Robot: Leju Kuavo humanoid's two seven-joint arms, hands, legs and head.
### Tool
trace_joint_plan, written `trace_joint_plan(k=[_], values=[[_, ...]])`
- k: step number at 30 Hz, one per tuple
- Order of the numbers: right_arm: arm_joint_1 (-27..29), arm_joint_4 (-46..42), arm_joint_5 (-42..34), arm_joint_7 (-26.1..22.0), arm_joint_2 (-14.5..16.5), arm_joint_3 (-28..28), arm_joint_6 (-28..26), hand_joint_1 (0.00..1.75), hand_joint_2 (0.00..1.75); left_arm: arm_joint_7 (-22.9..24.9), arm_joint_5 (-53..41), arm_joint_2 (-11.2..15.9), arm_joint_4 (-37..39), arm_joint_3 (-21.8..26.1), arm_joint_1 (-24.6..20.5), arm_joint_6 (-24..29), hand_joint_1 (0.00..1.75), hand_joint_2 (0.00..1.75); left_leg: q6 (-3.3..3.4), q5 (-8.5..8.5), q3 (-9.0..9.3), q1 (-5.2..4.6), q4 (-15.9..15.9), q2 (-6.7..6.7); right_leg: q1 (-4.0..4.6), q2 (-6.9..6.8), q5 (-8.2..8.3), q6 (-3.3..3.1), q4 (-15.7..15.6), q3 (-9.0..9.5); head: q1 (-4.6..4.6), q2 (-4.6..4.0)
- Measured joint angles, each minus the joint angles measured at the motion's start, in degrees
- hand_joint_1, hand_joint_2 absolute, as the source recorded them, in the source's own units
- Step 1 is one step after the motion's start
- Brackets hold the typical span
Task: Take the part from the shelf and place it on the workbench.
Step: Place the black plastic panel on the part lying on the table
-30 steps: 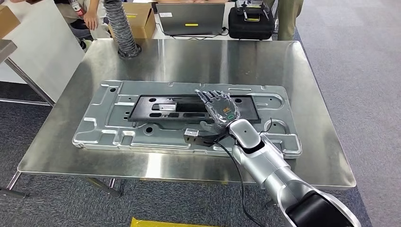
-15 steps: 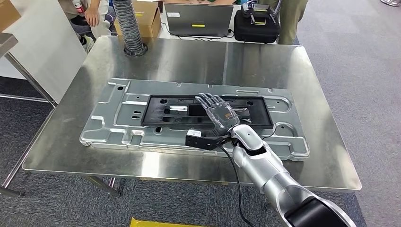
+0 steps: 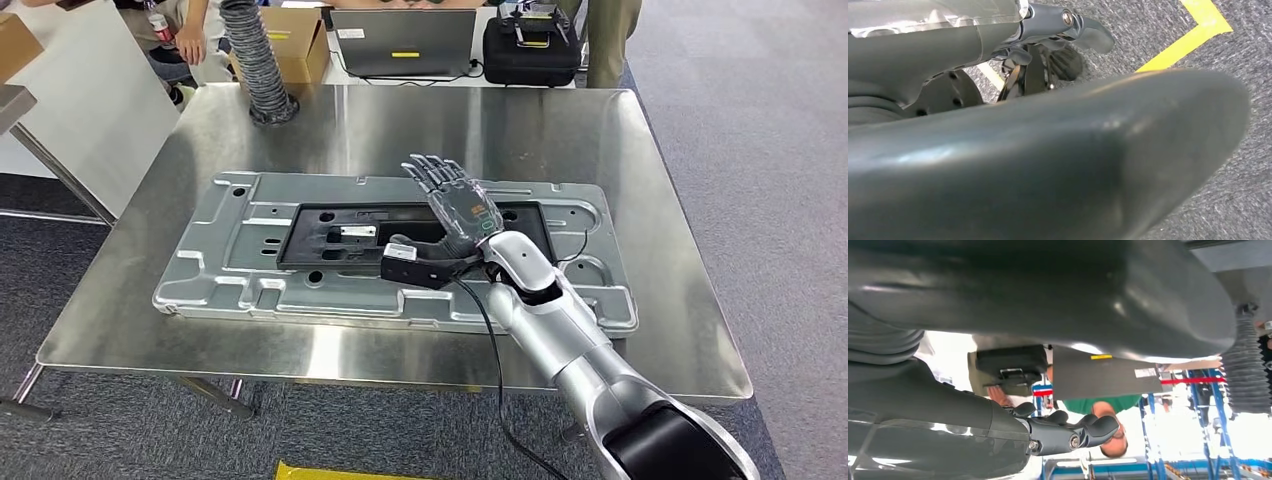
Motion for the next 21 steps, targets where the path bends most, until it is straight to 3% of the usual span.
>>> trace_joint_plan(k=[1, 2, 5, 7, 10, 12, 14, 15, 16, 17, 18, 20, 21], values=[[-0.03, -0.57, 0.24, 0.15, 0.02, 0.09, 0.10, 0.00, 0.00, 0.26, 0.13, 0.00, 0.00, 0.00, 0.08, 0.10, 0.00, 0.00, -0.07, 0.28, -0.46, 0.01, 0.88, 0.00, 0.01, 0.00, -0.06, 0.00, 0.08, 0.02, -0.01, 0.00], [-0.07, -1.20, 0.43, 0.32, 0.05, 0.17, 0.19, 0.00, 0.00, 0.57, 0.19, 0.00, 0.00, 0.00, 0.13, 0.28, 0.00, 0.00, -0.07, 1.69, 0.26, 0.02, -0.68, 0.01, 0.00, 0.03, -0.16, 0.04, 0.18, 0.08, -0.02, 0.00], [-0.34, -3.42, 0.91, 0.87, 0.19, 0.28, 0.32, 0.00, 0.00, 1.66, 0.22, 0.00, 0.00, 0.00, 0.16, 1.19, 0.00, 0.00, 0.48, 7.03, 5.96, -0.04, -12.46, 0.03, 0.11, 0.17, -0.64, 0.52, 0.58, 0.36, -0.01, 0.00], [-0.47, -4.69, 1.19, 1.16, 0.21, 0.40, 0.36, 0.00, 0.00, 2.46, 0.09, 0.00, 0.00, 0.00, 0.17, 2.14, 0.00, 0.00, 1.05, 7.55, 7.45, -0.19, -15.64, -0.02, 0.30, 0.19, -0.76, 1.02, 0.75, 0.27, 0.03, 0.00], [-0.54, -6.20, 1.32, 1.36, 0.19, 0.76, 0.34, 0.00, 0.00, 3.39, -0.01, -0.03, 0.00, 0.01, 0.32, 3.43, 0.00, 0.00, 1.99, 7.75, 7.48, -0.07, -15.99, -0.05, 0.34, 0.17, -1.22, 1.88, 1.19, -0.03, 0.07, 0.01], [-0.68, -7.01, 1.33, 1.37, 0.17, 0.99, 0.27, 0.00, 0.00, 3.75, -0.01, -0.07, 0.00, 0.02, 0.36, 3.84, 0.00, 0.00, 2.61, 7.97, 7.57, 0.14, -16.34, 0.03, 0.18, 0.17, -3.73, 2.49, 5.21, -1.82, 0.23, 0.01], [-0.64, -7.34, 1.33, 1.36, 0.15, 1.26, 0.22, 0.00, 0.00, 3.95, 0.00, -0.11, 0.00, 0.02, 0.37, 3.99, 0.00, 0.00, 2.86, 7.98, 7.52, 0.13, -16.35, 0.06, -0.08, 0.14, -7.30, 2.95, 13.01, -5.47, 0.37, 0.01], [-0.51, -7.38, 1.33, 1.36, 0.15, 1.39, 0.21, 0.00, 0.00, 4.01, 0.01, -0.13, 0.00, 0.02, 0.40, 4.00, 0.00, 0.00, 2.87, 7.97, 7.51, 0.12, -16.33, 0.06, -0.18, 0.14, -8.27, 3.08, 16.19, -7.06, 0.37, 0.01], [-0.39, -7.38, 1.33, 1.36, 0.14, 1.52, 0.19, 0.00, 0.00, 4.05, 0.02, -0.13, 0.00, 0.02, 0.43, 4.00, 0.00, 0.00, 2.87, 7.96, 7.52, 0.11, -16.31, 0.03, -0.23, 0.14, -8.18, 3.12, 17.53, -7.81, 0.38, 0.01], [-0.32, -7.47, 1.33, 1.36, 0.14, 1.65, 0.16, 0.00, 0.00, 4.08, 0.03, -0.13, 0.00, 0.02, 0.44, 4.00, 0.00, 0.00, 2.84, 7.94, 7.54, 0.11, -16.27, 0.00, -0.28, 0.13, -6.99, 3.08, 16.55, -7.46, 0.38, 0.01], [-0.31, -7.63, 1.36, 1.36, 0.14, 1.76, 0.13, 0.00, 0.00, 4.12, 0.04, -0.14, 0.00, 0.02, 0.44, 4.00, 0.00, 0.00, 2.78, 7.89, 7.58, 0.11, -16.21, -0.04, -0.29, 0.13, -5.06, 2.96, 13.59, -6.14, 0.38, 0.00], [-0.40, -8.18, 1.51, 1.49, 0.14, 1.97, 0.02, 0.00, 0.00, 4.26, 0.04, -0.17, 0.00, 0.02, 0.40, 4.04, 0.00, 0.00, 2.47, 7.72, 7.58, 0.01, -16.04, -0.09, -0.13, 0.10, -1.48, 2.47, 5.33, -2.36, 0.37, 0.01], [-0.41, -8.46, 1.64, 1.59, 0.15, 2.08, -0.02, 0.00, 0.00, 4.36, 0.03, -0.20, 0.00, 0.02, 0.39, 4.08, 0.00, 0.00, 2.24, 7.67, 7.52, -0.06, -15.97, -0.10, 0.02, 0.11, -0.63, 2.19, 2.60, -1.14, 0.36, 0.00]])
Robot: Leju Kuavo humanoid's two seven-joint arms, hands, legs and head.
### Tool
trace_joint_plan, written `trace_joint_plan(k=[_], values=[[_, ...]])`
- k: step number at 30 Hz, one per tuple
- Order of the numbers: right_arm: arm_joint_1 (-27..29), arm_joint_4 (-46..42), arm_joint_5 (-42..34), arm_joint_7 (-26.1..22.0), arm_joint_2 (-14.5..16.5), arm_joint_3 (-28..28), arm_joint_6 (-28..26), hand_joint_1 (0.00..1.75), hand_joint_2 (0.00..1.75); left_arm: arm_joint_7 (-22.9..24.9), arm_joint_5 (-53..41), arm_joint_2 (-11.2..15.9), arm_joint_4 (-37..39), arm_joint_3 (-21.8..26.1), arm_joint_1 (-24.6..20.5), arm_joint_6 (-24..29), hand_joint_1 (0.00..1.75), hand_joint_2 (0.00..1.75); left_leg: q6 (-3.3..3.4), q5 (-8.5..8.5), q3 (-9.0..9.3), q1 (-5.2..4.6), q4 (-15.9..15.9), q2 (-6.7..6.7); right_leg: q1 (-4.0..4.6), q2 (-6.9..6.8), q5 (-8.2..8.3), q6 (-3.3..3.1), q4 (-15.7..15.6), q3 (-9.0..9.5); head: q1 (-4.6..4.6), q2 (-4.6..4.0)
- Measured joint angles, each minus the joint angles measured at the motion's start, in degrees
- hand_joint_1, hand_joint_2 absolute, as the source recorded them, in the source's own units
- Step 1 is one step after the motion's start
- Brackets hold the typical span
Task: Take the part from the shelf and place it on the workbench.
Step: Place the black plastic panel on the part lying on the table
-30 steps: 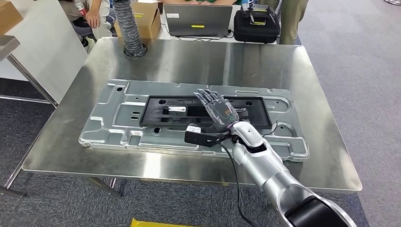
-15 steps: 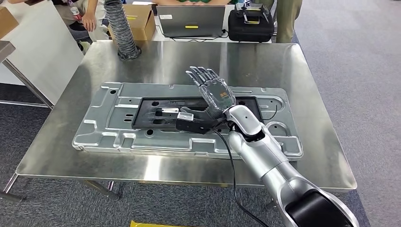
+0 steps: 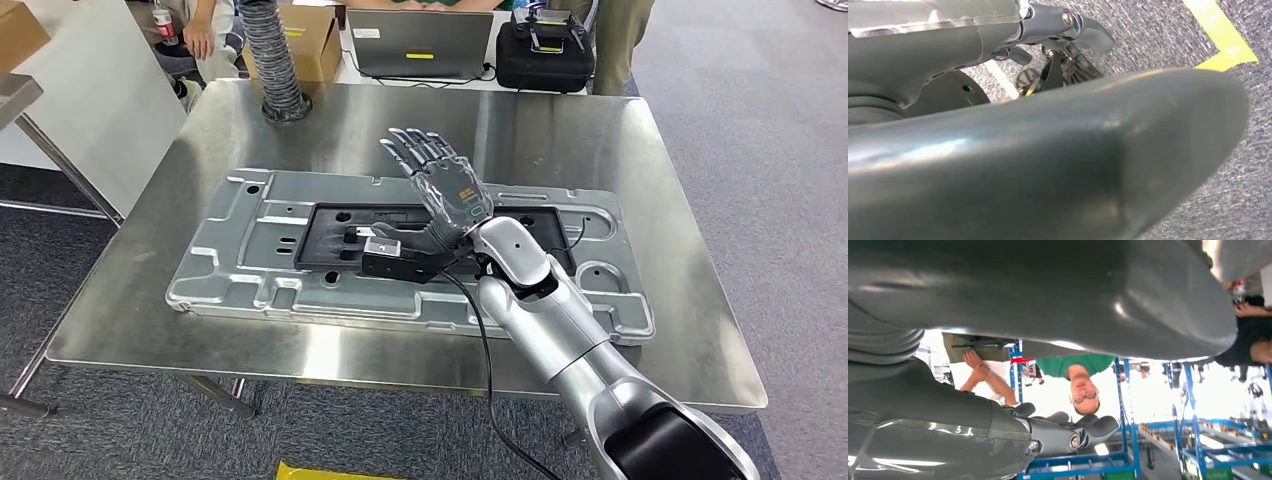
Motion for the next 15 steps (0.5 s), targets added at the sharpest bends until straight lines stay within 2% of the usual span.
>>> trace_joint_plan(k=[1, 2, 5, 7, 9, 10, 11, 12, 14, 15], values=[[0.03, -0.20, 0.13, 0.14, 0.01, 0.10, -0.03, 0.00, 0.00, 0.12, -0.02, -0.02, 0.00, 0.00, -0.01, 0.08, 0.00, 0.00, -0.28, -0.03, -0.07, -0.04, 0.03, 0.01, 0.18, 0.02, 0.24, -0.28, -1.47, 0.61, -0.02, 0.01], [0.08, -0.33, 0.23, 0.28, 0.02, 0.21, -0.03, 0.00, 0.00, 0.26, -0.04, -0.03, 0.00, 0.00, -0.01, 0.17, 0.00, 0.00, -0.59, -0.02, -0.12, -0.07, 0.01, 0.02, 0.34, 0.07, 0.15, -0.53, -1.66, 0.65, -0.03, 0.01], [0.16, -0.84, 0.46, 0.66, 0.04, 0.44, -0.01, 0.00, 0.00, 0.62, -0.11, -0.04, 0.00, 0.00, -0.06, 0.67, 0.00, 0.00, -1.54, -0.91, -0.48, 0.03, 0.95, 0.08, 0.07, 0.10, 0.50, -1.44, -2.09, 0.75, -0.08, 0.00], [0.16, -1.22, 0.51, 0.76, 0.09, 0.56, 0.09, 0.00, 0.00, 0.87, -0.13, -0.04, 0.00, 0.00, -0.12, 0.88, 0.00, 0.00, -2.08, -4.09, -2.77, 0.13, 6.29, 0.11, -0.08, -0.02, 0.66, -1.94, -2.35, 0.87, -0.31, -0.01], [0.32, -1.32, 0.56, 0.85, 0.14, 0.71, 0.29, 0.00, 0.00, 1.12, -0.09, -0.04, 0.00, 0.00, -0.12, 0.95, 0.00, 0.00, -2.49, -7.58, -6.31, 0.18, 14.18, 0.12, -0.02, -0.10, 0.64, -2.17, -2.33, 0.86, -0.50, -0.01], [0.43, -1.32, 0.59, 0.88, 0.14, 0.81, 0.40, 0.00, 0.00, 1.19, -0.07, -0.04, 0.00, 0.00, -0.08, 0.93, 0.00, 0.00, -2.60, -8.15, -7.40, 0.19, 16.56, 0.12, 0.00, -0.10, 0.63, -2.18, -2.30, 0.86, -0.51, -0.01], [0.50, -1.32, 0.61, 0.90, 0.14, 0.90, 0.46, 0.00, 0.00, 1.22, -0.03, -0.03, 0.00, 0.00, -0.05, 0.88, 0.00, 0.00, -2.63, -7.55, -7.46, 0.19, 16.72, 0.13, 0.00, -0.09, 0.62, -2.18, -2.26, 0.88, -0.51, -0.01], [0.52, -1.33, 0.61, 0.90, 0.14, 0.97, 0.49, 0.00, 0.00, 1.24, 0.00, -0.01, 0.00, 0.00, -0.02, 0.80, 0.00, 0.00, -2.59, -6.00, -6.47, 0.20, 14.64, 0.13, -0.01, -0.06, 0.59, -2.14, -2.20, 0.90, -0.51, -0.01], [0.45, -1.40, 0.62, 0.90, 0.14, 1.01, 0.49, 0.00, 0.00, 1.21, 0.05, 0.04, 0.00, 0.00, -0.03, 0.68, 0.00, 0.00, -2.27, -2.11, -2.62, 0.18, 6.61, 0.13, 0.05, 0.01, 0.44, -1.89, -1.96, 0.93, -0.51, -0.01], [0.40, -1.44, 0.62, 0.89, 0.14, 1.01, 0.48, 0.00, 0.00, 1.17, 0.08, 0.08, 0.00, 0.00, -0.05, 0.66, 0.00, 0.00, -1.98, -0.99, -1.03, 0.11, 3.25, 0.10, 0.17, 0.05, 0.36, -1.66, -1.79, 0.84, -0.50, 0.00]])
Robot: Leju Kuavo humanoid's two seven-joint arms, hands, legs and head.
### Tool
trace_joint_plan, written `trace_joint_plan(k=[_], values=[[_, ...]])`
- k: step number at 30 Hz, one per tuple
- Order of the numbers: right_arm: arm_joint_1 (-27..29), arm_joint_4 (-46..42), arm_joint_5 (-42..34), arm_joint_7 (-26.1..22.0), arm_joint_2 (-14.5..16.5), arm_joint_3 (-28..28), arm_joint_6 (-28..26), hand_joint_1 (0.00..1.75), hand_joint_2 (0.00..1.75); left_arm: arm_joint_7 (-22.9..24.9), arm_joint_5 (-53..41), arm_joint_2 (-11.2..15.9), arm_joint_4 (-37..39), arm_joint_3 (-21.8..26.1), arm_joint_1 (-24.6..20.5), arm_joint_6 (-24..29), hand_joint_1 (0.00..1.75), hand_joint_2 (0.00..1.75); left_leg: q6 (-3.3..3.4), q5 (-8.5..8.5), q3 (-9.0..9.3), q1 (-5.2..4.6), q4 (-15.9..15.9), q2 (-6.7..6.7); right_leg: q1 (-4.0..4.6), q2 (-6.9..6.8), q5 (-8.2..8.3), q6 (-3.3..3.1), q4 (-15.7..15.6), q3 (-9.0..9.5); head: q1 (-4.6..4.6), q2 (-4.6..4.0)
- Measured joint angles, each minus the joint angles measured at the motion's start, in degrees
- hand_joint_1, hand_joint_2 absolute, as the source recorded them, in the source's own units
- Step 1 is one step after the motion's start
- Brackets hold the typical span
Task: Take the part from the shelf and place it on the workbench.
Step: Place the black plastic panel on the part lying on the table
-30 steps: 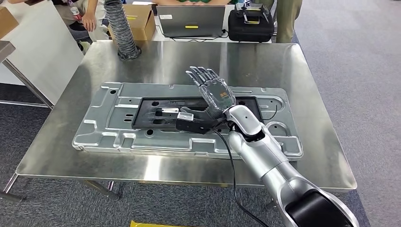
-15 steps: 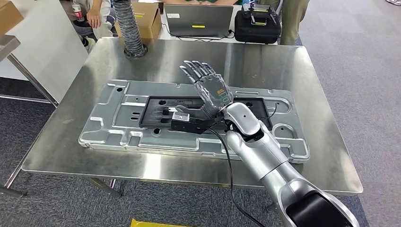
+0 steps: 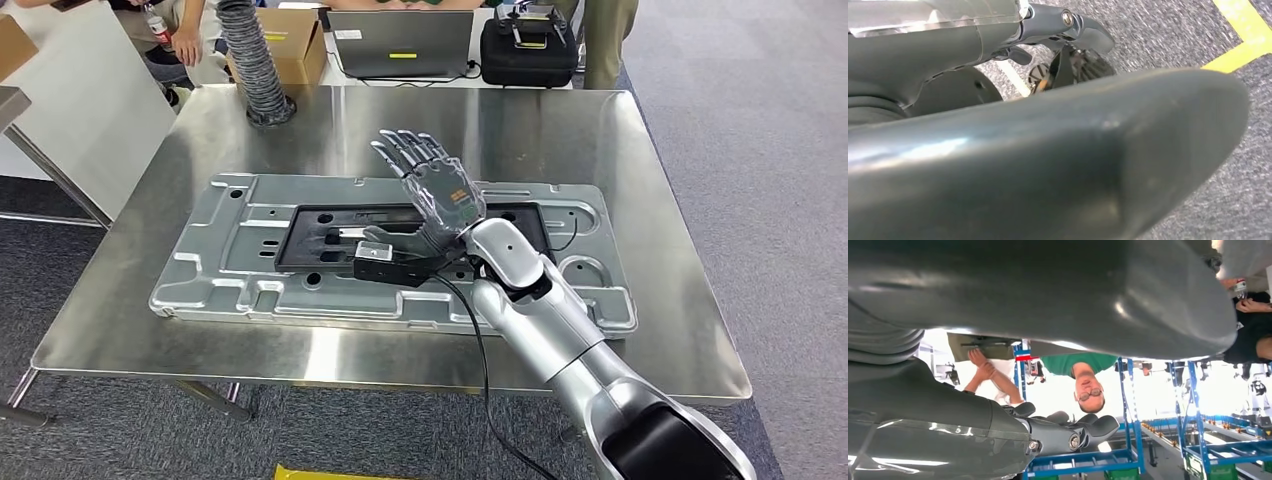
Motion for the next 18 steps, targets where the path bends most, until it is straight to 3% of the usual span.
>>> trace_joint_plan(k=[1, 4, 6, 9, 10, 11, 12, 15, 16, 18], values=[[-0.04, -0.03, 0.00, -0.01, 0.00, 0.01, -0.02, 0.00, 0.00, -0.04, 0.02, 0.02, 0.00, -0.01, 0.00, -0.01, 0.00, 0.00, 0.31, 0.50, 0.92, -0.07, -2.05, -0.03, 0.11, 0.02, -0.02, 0.26, 0.11, -0.12, 0.03, 0.00], [-0.10, -0.04, 0.00, -0.01, 0.00, 0.04, -0.04, 0.00, 0.00, -0.10, 0.07, 0.05, 0.00, 0.00, 0.12, -0.01, 0.00, 0.00, 1.42, 0.67, 1.10, -0.11, -3.03, -0.10, 0.14, -0.01, 0.03, 1.13, 0.18, -0.35, 0.03, 0.00], [-0.19, -0.09, -0.01, -0.01, 0.00, 0.06, -0.03, 0.00, 0.00, -0.10, 0.09, 0.06, 0.00, 0.01, 0.12, 0.02, 0.00, 0.00, 2.13, 1.06, 1.12, 0.05, -3.38, -0.04, 0.00, -0.04, -1.53, 1.74, 2.17, -1.19, 0.11, -0.01], [-0.15, -0.17, -0.02, -0.01, -0.02, 0.09, -0.02, 0.00, 0.00, -0.10, 0.09, 0.06, 0.00, 0.00, 0.09, 0.02, 0.00, 0.00, 2.57, 1.33, 0.87, 0.09, -3.47, 0.05, -0.30, -0.06, -7.09, 2.43, 12.84, -5.90, 0.23, -0.01], [-0.04, -0.17, -0.02, -0.01, -0.04, 0.11, -0.01, 0.00, 0.00, -0.10, 0.09, 0.07, 0.00, 0.00, 0.11, 0.01, 0.00, 0.00, 2.61, 1.36, 0.79, 0.07, -3.43, 0.06, -0.37, -0.06, -8.09, 2.53, 15.88, -7.23, 0.22, -0.01], [0.04, -0.17, -0.02, -0.01, -0.07, 0.13, -0.01, 0.00, 0.00, -0.09, 0.09, 0.07, 0.00, 0.00, 0.13, -0.01, 0.00, 0.00, 2.63, 1.38, 0.72, 0.07, -3.38, 0.06, -0.41, -0.06, -8.02, 2.54, 16.97, -7.63, 0.24, -0.01], [0.09, -0.17, -0.02, -0.01, -0.08, 0.15, -0.01, 0.00, 0.00, -0.08, 0.08, 0.08, 0.00, 0.00, 0.14, -0.03, 0.00, 0.00, 2.62, 1.39, 0.70, 0.07, -3.31, 0.04, -0.43, -0.06, -6.85, 2.46, 15.60, -6.83, 0.24, -0.01], [-0.16, -0.19, -0.02, -0.01, -0.08, 0.18, -0.02, 0.00, 0.00, -0.05, 0.08, 0.04, 0.00, 0.00, 0.07, -0.12, 0.00, 0.00, 2.36, 1.39, 0.64, -0.10, -3.08, -0.04, -0.25, -0.07, -1.77, 1.71, 3.78, -0.82, 0.22, 0.00], [-0.27, -0.20, -0.02, -0.01, -0.08, 0.19, -0.02, 0.00, 0.00, -0.04, 0.08, 0.03, 0.00, 0.00, 0.04, -0.14, 0.00, 0.00, 2.11, 1.44, 0.54, -0.19, -3.03, -0.05, -0.10, -0.07, -1.05, 1.46, 1.27, 0.33, 0.20, 0.00], [-0.40, -0.21, -0.02, 0.02, -0.08, 0.20, 0.01, 0.00, 0.00, 0.00, 0.08, 0.03, 0.00, 0.00, 0.02, -0.12, 0.00, 0.00, 1.45, 1.61, 0.35, -0.26, -3.06, -0.04, 0.17, -0.02, -0.85, 1.06, 0.20, 0.60, 0.18, 0.01]])
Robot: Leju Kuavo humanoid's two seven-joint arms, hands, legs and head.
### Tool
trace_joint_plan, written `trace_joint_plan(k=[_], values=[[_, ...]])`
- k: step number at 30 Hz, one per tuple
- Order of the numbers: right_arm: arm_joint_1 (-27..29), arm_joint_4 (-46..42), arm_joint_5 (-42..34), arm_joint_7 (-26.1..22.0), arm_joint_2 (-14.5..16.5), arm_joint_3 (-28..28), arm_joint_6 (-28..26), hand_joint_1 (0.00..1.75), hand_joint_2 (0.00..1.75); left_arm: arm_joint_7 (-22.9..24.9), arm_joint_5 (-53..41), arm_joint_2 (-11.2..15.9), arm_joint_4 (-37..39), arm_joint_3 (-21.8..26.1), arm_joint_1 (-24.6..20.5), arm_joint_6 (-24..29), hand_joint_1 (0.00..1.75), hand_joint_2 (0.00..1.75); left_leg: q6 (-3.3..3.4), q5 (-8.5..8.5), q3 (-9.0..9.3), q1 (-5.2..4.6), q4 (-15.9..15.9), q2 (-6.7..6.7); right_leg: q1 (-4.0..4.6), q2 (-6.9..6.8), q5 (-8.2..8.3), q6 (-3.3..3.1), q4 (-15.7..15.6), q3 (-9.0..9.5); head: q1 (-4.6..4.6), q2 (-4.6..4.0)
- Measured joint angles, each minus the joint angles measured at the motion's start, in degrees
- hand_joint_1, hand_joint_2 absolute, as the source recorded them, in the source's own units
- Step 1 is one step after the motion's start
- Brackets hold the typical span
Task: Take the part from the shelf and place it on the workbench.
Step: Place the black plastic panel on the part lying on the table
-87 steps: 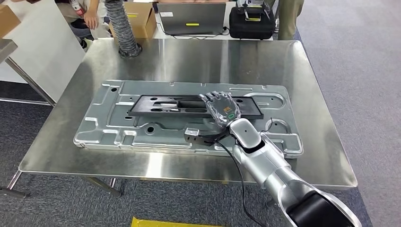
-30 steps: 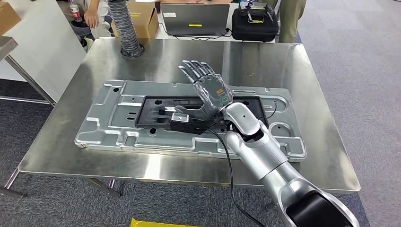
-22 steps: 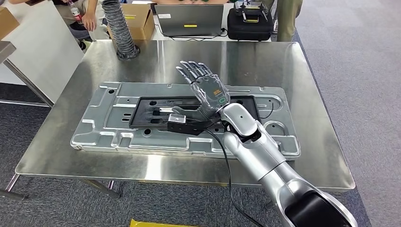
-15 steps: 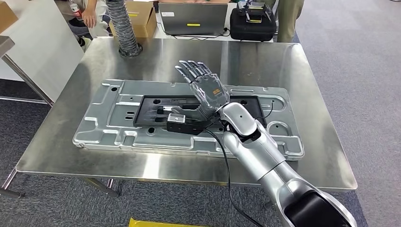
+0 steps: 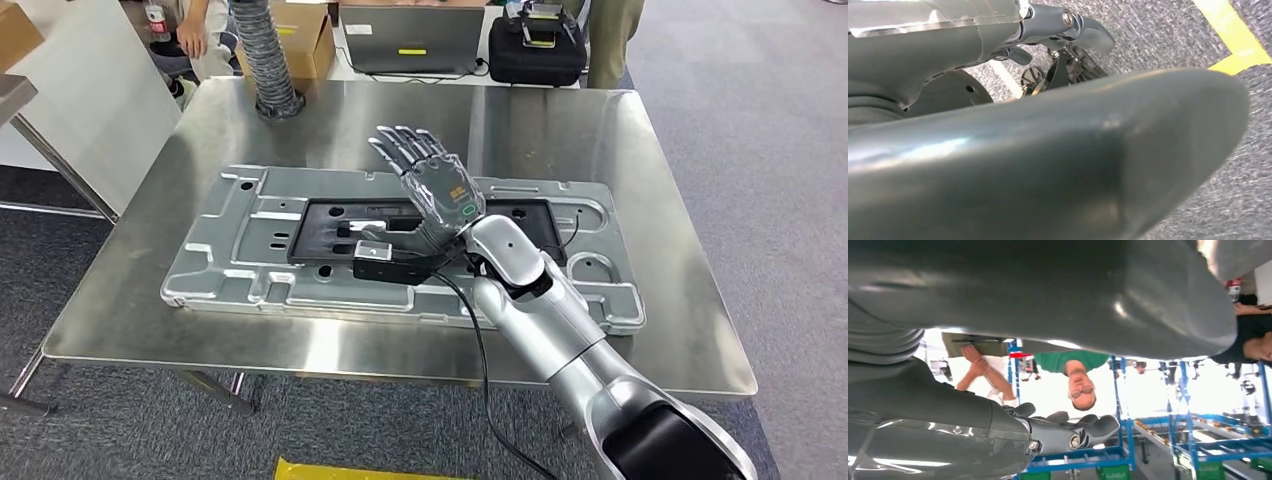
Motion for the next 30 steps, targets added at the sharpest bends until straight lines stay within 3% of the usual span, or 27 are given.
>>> trace_joint_plan(k=[2, 3, 4, 6, 7, 8, 9, 10, 12, 14, 17, 19, 22, 23, 24, 25, 28, 30], values=[[-0.04, 0.00, -0.01, 0.05, 0.02, 0.00, 0.02, 0.00, 0.00, 0.03, 0.00, 0.02, 0.00, 0.00, 0.01, 0.10, 0.00, 0.00, -0.63, -0.34, -0.22, 0.05, 0.26, 0.03, -0.28, -0.04, 0.47, -0.63, -0.46, -0.01, 0.00, -0.01], [-0.09, -0.01, -0.01, 0.08, 0.04, 0.00, 0.02, 0.00, 0.00, 0.02, 0.00, 0.02, 0.00, 0.00, 0.01, 0.14, 0.00, 0.00, -0.91, -1.30, -0.69, 0.06, 1.42, 0.05, -0.44, -0.11, 0.74, -0.96, -0.76, 0.02, -0.09, -0.01], [-0.12, -0.01, -0.01, 0.08, 0.07, 0.00, 0.02, 0.00, 0.00, 0.02, 0.00, 0.03, 0.00, 0.00, 0.01, 0.15, 0.00, 0.00, -1.15, -2.91, -1.62, 0.10, 3.74, 0.06, -0.60, -0.20, 0.97, -1.23, -1.02, 0.04, -0.19, -0.01], [-0.10, 0.01, -0.01, 0.15, 0.07, 0.01, 0.02, 0.00, 0.00, 0.01, 0.00, 0.05, 0.00, 0.00, 0.06, 0.12, 0.00, 0.00, -1.54, -6.95, -4.63, 0.22, 11.33, 0.08, -0.52, -0.31, 1.16, -1.46, -1.03, -0.18, -0.37, -0.01], [-0.05, 0.01, -0.01, 0.20, 0.07, 0.03, 0.02, 0.00, 0.00, 0.01, -0.01, 0.06, 0.00, 0.00, 0.10, 0.10, 0.00, 0.00, -1.69, -8.25, -5.94, 0.25, 14.68, 0.08, -0.48, -0.34, 1.22, -1.49, -0.95, -0.33, -0.38, -0.01], [0.01, 0.02, 0.01, 0.30, 0.06, 0.04, 0.02, 0.00, 0.00, 0.01, -0.02, 0.07, 0.00, 0.00, 0.14, 0.07, 0.00, 0.00, -1.76, -8.52, -6.43, 0.26, 16.30, 0.08, -0.45, -0.35, 1.27, -1.48, -0.85, -0.46, -0.38, -0.01], [0.05, 0.02, 0.02, 0.40, 0.06, 0.05, 0.02, 0.00, 0.00, 0.02, -0.05, 0.08, 0.00, 0.00, 0.16, 0.03, 0.00, 0.00, -1.76, -7.70, -5.81, 0.26, 15.58, 0.09, -0.44, -0.34, 1.32, -1.45, -0.74, -0.56, -0.39, -0.01], [0.06, 0.01, 0.04, 0.54, 0.06, 0.07, 0.01, 0.00, 0.00, 0.03, -0.09, 0.09, 0.00, 0.00, 0.14, -0.01, 0.00, 0.00, -1.70, -6.03, -4.13, 0.27, 12.62, 0.09, -0.44, -0.33, 1.34, -1.40, -0.62, -0.59, -0.39, -0.01], [0.02, 0.00, 0.07, 0.81, 0.05, 0.07, 0.00, 0.00, 0.00, 0.12, -0.15, 0.13, 0.00, 0.00, 0.02, -0.07, 0.00, 0.00, -1.39, -2.92, 0.11, 0.21, 4.48, 0.08, -0.31, -0.27, 1.34, -1.13, -0.32, -0.72, -0.39, -0.01], [-0.03, -0.02, 0.14, 0.97, 0.02, 0.07, -0.01, 0.00, 0.00, 0.30, -0.20, 0.14, 0.00, -0.01, -0.17, -0.06, 0.00, 0.00, -0.81, -1.92, 1.99, 0.08, 0.37, 0.02, -0.08, -0.21, 1.53, -0.56, -0.08, -1.09, -0.36, 0.00], [-0.03, -0.03, 0.23, 1.11, -0.04, 0.07, -0.03, 0.00, 0.00, 0.46, -0.29, 0.15, 0.00, -0.02, -0.29, 0.21, 0.00, 0.00, 0.30, -1.45, 1.70, 0.08, 0.03, 0.01, -0.10, -0.17, 1.75, 0.39, 0.04, -1.51, -0.34, 0.00], [-0.10, -0.03, 0.23, 1.21, -0.16, 0.08, -0.04, 0.00, 0.00, 0.52, -0.34, 0.14, 0.00, -0.03, -0.42, 0.31, 0.00, 0.00, 1.12, -0.86, 1.47, 0.21, -0.35, 0.16, -0.27, -0.16, -0.23, 1.00, 2.31, -2.48, -0.29, -0.01], [0.02, -0.02, 0.23, 1.29, -0.48, 0.08, -0.06, 0.00, 0.00, 0.66, -0.37, 0.14, 0.00, -0.04, -0.59, 0.23, 0.00, 0.00, 1.64, -0.17, 0.50, 0.17, -0.38, 0.24, -0.54, -0.16, -6.37, 1.70, 13.44, -7.08, -0.26, -0.01], [0.15, -0.02, 0.23, 1.31, -0.59, 0.09, -0.07, 0.00, 0.00, 0.70, -0.37, 0.14, 0.00, -0.04, -0.60, 0.20, 0.00, 0.00, 1.64, 0.05, 0.14, 0.13, -0.34, 0.25, -0.58, -0.16, -7.46, 1.79, 16.34, -8.11, -0.26, -0.01], [0.24, -0.01, 0.23, 1.33, -0.67, 0.09, -0.08, 0.00, 0.00, 0.75, -0.37, 0.14, 0.00, -0.04, -0.59, 0.18, 0.00, 0.00, 1.61, 0.22, -0.13, 0.10, -0.29, 0.24, -0.58, -0.16, -7.20, 1.74, 16.59, -7.83, -0.26, -0.01], [0.29, -0.01, 0.23, 1.37, -0.73, 0.09, -0.08, 0.00, 0.00, 0.78, -0.36, 0.14, 0.00, -0.04, -0.59, 0.18, 0.00, 0.00, 1.54, 0.37, -0.31, 0.06, -0.24, 0.23, -0.56, -0.16, -5.94, 1.57, 14.36, -6.28, -0.26, -0.01], [0.11, -0.09, 0.25, 1.43, -0.81, 0.09, -0.14, 0.00, 0.00, 0.81, -0.36, 0.10, 0.00, -0.05, -0.65, 0.17, 0.00, 0.00, 1.11, 0.73, -0.59, -0.14, -0.09, 0.18, -0.22, -0.18, -1.80, 0.50, 2.44, 0.66, -0.28, -0.01], [0.03, -0.15, 0.29, 1.45, -0.86, 0.09, -0.17, 0.00, 0.00, 0.86, -0.37, 0.08, 0.00, -0.07, -0.70, 0.17, 0.00, 0.00, 0.57, 1.04, -0.81, -0.24, -0.06, 0.21, 0.12, -0.18, -1.40, -0.04, -0.35, 1.90, -0.31, 0.01]])
